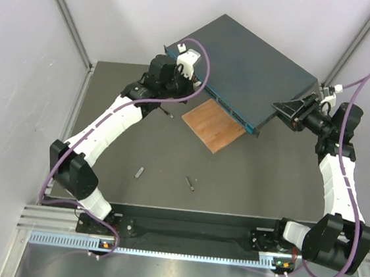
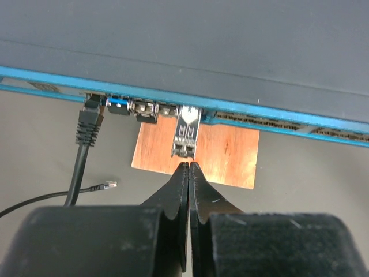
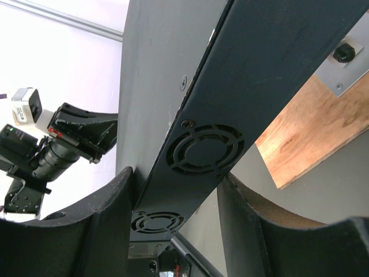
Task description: Insert the plug into the switch port
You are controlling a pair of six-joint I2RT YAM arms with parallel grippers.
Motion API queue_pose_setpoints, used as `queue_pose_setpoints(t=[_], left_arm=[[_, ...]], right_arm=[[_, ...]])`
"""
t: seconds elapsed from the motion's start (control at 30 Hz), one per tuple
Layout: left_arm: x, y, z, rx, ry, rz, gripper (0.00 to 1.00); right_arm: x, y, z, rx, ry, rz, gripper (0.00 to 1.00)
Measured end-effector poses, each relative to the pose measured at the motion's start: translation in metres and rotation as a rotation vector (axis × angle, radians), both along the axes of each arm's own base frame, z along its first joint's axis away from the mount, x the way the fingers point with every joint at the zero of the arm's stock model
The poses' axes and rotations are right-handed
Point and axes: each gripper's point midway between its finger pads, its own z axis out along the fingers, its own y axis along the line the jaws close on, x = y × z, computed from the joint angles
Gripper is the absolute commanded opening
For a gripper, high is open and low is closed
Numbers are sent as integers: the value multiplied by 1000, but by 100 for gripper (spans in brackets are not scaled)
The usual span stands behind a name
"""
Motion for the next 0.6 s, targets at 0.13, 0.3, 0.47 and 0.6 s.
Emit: queue_pose_setpoints(t=[0.13,0.3,0.47,0.6], left_arm=[[4,-3,5,-7,-12,-2,0],[8,-11,5,-8,-15,-11,0],[13,-15,5,-10,-23,-14,0],[16,-19,6,-11,-26,-17,0]], right_arm=[[0,0,0,0,1,0,0],[0,0,0,1,1,1,0],[0,0,0,1,2,2,0],[0,0,-1,1,2,3,0]])
